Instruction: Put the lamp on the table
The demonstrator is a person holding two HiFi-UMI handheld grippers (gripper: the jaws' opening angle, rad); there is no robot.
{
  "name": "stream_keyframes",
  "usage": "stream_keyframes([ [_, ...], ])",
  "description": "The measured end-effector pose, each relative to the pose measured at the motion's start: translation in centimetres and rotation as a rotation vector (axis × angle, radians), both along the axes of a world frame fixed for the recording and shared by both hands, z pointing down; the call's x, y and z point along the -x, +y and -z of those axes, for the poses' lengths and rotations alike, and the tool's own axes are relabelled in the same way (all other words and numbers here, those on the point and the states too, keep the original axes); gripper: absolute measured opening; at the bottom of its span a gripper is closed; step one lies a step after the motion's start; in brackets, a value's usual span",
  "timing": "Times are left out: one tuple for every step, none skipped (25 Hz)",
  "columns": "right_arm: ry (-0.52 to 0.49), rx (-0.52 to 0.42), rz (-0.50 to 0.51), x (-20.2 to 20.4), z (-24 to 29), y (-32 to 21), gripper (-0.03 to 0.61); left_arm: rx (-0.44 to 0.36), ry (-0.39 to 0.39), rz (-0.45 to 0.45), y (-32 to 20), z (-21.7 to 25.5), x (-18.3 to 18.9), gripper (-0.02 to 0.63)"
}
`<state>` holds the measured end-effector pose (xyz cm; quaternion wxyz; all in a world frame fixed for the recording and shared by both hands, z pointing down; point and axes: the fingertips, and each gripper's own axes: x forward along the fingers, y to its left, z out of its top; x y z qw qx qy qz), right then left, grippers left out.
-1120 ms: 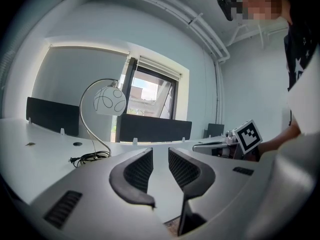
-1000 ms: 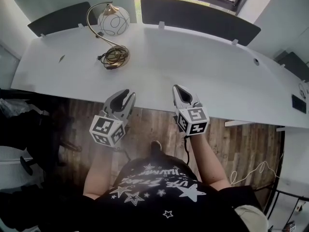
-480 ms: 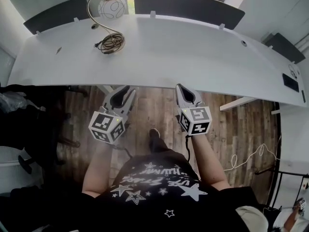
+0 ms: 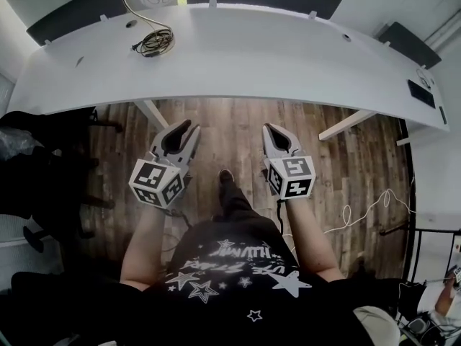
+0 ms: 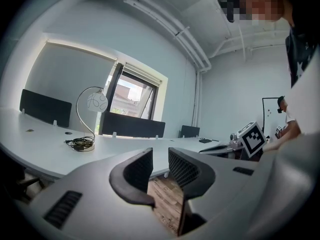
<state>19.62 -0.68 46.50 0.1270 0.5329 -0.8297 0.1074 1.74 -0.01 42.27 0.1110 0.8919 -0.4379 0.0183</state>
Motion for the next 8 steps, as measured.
stream_keyframes([
  [0.002,0.0,-0.005,-0.3,0.0,0.7,0.002,0.0,0.0,-0.005,0.6,0.0,-0.2,0.1],
  [0.003,0.0,-0.011,-0.5,0.0,1.4,0.002,0.001,0.001,-0.01,1.1,-0.1,-0.4,0.1],
  [0.004,0.0,-0.017,-0.7,0.0,2.1,0.002,0.001,0.002,-0.015,1.7,-0.1,-0.6,0.1],
  [0.005,0.001,-0.022,-0.9,-0.1,2.6,0.002,0.0,0.002,-0.02,2.2,-0.1,-0.7,0.1],
  [0.006,0.003,-0.026,-1.1,-0.2,3.1,0.002,-0.001,0.001,-0.022,2.6,-0.2,-0.9,0.1],
  [0.007,0.005,-0.029,-1.2,-0.4,3.6,0.002,-0.003,-0.001,-0.024,3.1,-0.2,-0.9,0.1],
  [0.007,0.007,-0.032,-1.3,-0.5,4.1,0.002,-0.005,-0.003,-0.024,3.5,-0.3,-1.0,0.1],
  [0.007,0.009,-0.034,-1.4,-0.6,4.6,0.001,-0.008,-0.006,-0.024,3.9,-0.3,-1.1,0.1],
])
